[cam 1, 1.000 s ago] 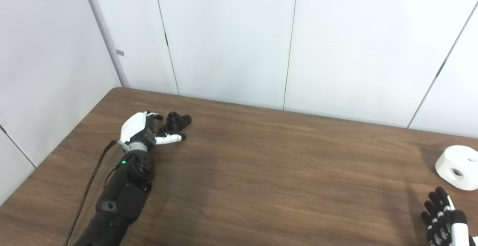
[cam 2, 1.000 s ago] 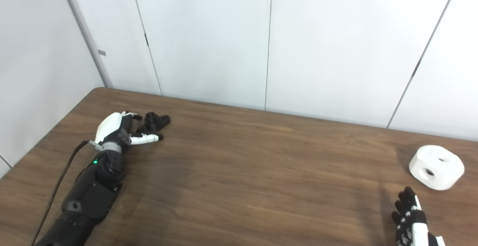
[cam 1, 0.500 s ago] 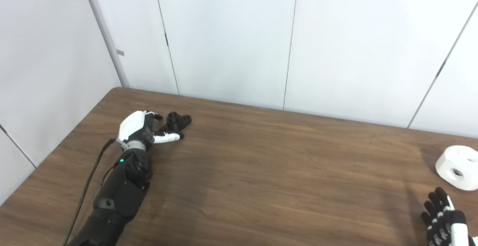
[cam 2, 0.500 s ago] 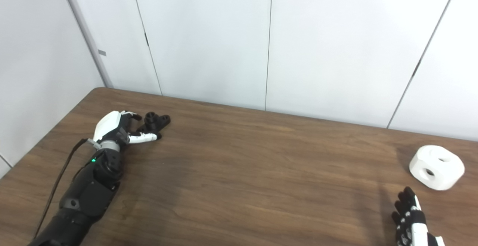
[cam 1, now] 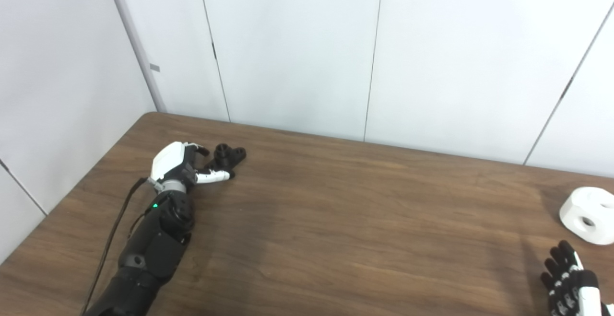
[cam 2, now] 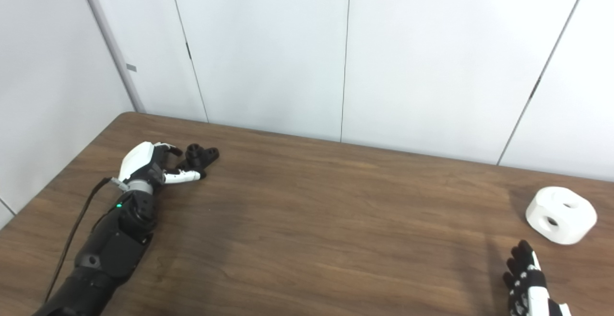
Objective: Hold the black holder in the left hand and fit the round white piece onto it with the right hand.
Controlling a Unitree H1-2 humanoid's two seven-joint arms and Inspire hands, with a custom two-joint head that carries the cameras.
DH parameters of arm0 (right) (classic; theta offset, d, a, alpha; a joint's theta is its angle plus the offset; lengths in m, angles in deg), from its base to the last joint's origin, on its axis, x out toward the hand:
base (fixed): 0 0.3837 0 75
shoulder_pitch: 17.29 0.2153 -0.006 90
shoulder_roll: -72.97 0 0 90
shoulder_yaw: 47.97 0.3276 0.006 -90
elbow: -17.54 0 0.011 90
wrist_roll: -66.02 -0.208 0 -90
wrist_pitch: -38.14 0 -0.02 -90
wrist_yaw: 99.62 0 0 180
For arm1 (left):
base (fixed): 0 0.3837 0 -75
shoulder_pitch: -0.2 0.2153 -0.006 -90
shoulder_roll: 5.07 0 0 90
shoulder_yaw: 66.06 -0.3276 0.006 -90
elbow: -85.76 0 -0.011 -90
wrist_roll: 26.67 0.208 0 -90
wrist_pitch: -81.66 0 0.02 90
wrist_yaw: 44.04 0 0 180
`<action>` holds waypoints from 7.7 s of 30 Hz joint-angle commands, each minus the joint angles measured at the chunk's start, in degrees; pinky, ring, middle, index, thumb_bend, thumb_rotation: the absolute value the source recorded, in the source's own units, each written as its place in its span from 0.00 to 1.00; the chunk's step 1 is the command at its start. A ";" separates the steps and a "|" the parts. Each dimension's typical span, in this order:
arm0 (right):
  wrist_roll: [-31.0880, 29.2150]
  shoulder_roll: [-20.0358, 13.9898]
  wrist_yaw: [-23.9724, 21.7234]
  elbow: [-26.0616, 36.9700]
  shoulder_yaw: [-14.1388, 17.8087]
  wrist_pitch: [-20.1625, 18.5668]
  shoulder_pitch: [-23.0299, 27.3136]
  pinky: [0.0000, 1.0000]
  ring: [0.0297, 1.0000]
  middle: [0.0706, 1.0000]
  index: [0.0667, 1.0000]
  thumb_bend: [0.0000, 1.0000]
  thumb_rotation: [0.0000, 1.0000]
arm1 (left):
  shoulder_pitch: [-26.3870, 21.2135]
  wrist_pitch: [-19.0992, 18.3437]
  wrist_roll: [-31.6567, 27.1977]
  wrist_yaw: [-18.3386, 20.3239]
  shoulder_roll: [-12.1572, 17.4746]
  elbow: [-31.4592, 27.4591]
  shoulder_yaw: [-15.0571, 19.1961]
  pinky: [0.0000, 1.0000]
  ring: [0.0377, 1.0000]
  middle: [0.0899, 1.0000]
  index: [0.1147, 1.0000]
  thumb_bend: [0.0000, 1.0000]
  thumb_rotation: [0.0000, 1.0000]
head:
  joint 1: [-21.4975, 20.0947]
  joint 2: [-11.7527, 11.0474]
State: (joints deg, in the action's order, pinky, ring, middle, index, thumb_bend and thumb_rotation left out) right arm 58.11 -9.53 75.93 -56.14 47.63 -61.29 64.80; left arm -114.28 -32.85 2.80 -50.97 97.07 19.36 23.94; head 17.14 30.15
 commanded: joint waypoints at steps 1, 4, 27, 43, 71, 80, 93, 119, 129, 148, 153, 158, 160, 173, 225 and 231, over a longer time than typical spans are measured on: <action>-0.48 -0.81 -0.66 1.62 -0.01 -0.25 -0.25 1.00 1.00 1.00 1.00 0.49 1.00 | -0.98 -0.27 -0.07 -0.56 1.38 -0.92 0.26 1.00 1.00 0.93 0.68 0.86 0.31 | 0.15 0.09; -0.77 -1.02 -0.86 1.55 0.16 -0.04 -0.37 1.00 1.00 1.00 1.00 0.49 1.00 | -1.03 0.60 -1.09 -1.17 0.86 -0.42 0.92 1.00 1.00 0.92 0.65 0.88 0.27 | 0.39 0.07; -1.03 -1.61 -0.86 2.00 -0.16 -0.15 -0.62 1.00 1.00 1.00 1.00 0.52 1.00 | -2.38 2.48 -3.17 -1.92 0.44 3.58 -0.59 0.88 0.93 0.78 0.42 0.52 0.05 | -0.26 -0.12; -0.36 -1.59 -0.67 2.33 -0.15 -0.62 -0.34 1.00 1.00 1.00 1.00 0.54 1.00 | -0.80 3.60 -2.59 -0.29 1.59 1.85 -3.29 0.89 0.91 0.76 0.42 0.52 0.05 | -1.18 0.22; 1.98 -0.18 0.13 0.04 -1.80 0.42 0.88 1.00 1.00 0.99 1.00 0.51 1.00 | 12.51 5.59 -2.49 10.68 -2.85 -22.74 -9.82 0.86 0.91 0.77 0.42 0.52 0.05 | -9.13 2.79; 4.51 0.63 0.78 -0.55 -3.01 1.11 1.54 0.99 1.00 0.98 1.00 0.61 1.00 | 16.01 5.70 0.06 13.63 -3.96 -30.52 -14.30 0.86 0.91 0.78 0.42 0.52 0.05 | -13.20 4.33; 6.04 1.38 2.00 3.06 -4.05 -2.84 1.78 0.97 0.99 0.98 1.00 0.64 1.00 | 21.52 8.37 4.06 15.05 -7.07 -35.78 -19.84 0.88 0.91 0.78 0.42 0.52 0.05 | -16.73 7.64; 6.29 0.61 2.38 7.20 -2.50 -8.04 2.00 0.94 0.98 0.97 0.99 0.66 1.00 | 25.59 15.33 15.36 10.72 -9.11 -35.62 -22.08 0.97 0.88 0.76 0.42 0.52 0.05 | -18.09 10.80; 8.49 -1.61 3.11 7.74 0.21 -7.30 3.96 1.00 0.97 0.96 0.96 0.58 0.88 | 25.75 15.75 15.87 10.27 -9.57 -35.18 -21.55 0.96 0.87 0.75 0.42 0.52 0.05 | -19.27 10.46; 25.96 -8.63 10.48 5.91 5.44 -6.14 11.23 0.91 0.90 0.85 0.68 0.72 0.37 | 25.67 18.14 17.40 8.75 -8.90 -33.24 -21.00 0.93 0.85 0.73 0.42 0.52 0.05 | -25.28 8.99; 30.85 -10.10 11.74 4.36 4.80 -4.89 13.35 0.86 0.88 0.86 0.67 0.77 0.33 | 25.65 19.25 16.84 8.60 -8.34 -32.87 -20.19 0.92 0.84 0.72 0.42 0.52 0.05 | -28.42 8.74; 33.37 -11.26 12.43 2.03 4.90 -5.64 15.90 0.85 0.88 0.86 0.68 0.81 0.34 | 25.66 18.89 16.67 9.67 -8.00 -33.26 -19.50 0.92 0.84 0.73 0.42 0.52 0.05 | -30.85 8.37; 34.47 -11.90 12.48 0.80 4.96 -5.84 16.97 0.88 0.89 0.86 0.68 0.82 0.37 | 25.64 19.03 16.69 9.82 -7.78 -33.28 -19.26 0.91 0.84 0.73 0.42 0.52 0.05 | -32.15 8.20; 37.08 -16.71 10.41 -8.64 3.60 -7.86 23.69 0.87 0.94 0.91 0.75 0.91 0.41 | 25.77 18.56 16.46 12.24 -7.04 -34.31 -17.79 0.91 0.83 0.72 0.42 0.52 0.05 | -36.23 7.45; 43.34 -22.41 9.03 -25.64 -5.93 -15.03 32.74 0.99 1.00 0.96 0.73 0.89 0.34 | 26.29 18.75 17.03 12.71 -7.17 -35.47 -17.01 0.89 0.83 0.72 0.42 0.52 0.05 | -35.42 7.12; 43.58 -22.37 9.57 -25.99 -6.36 -14.91 33.01 0.99 1.00 0.95 0.70 0.88 0.33 | 26.46 18.42 16.93 13.01 -7.27 -35.97 -16.96 0.89 0.83 0.72 0.42 0.52 0.05 | -35.35 7.12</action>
State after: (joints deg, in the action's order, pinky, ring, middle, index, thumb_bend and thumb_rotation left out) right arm 100.70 -30.23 83.84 -82.96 40.89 -77.31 95.03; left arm -89.36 -13.19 18.64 -40.59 88.84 -16.61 7.11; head -18.19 37.18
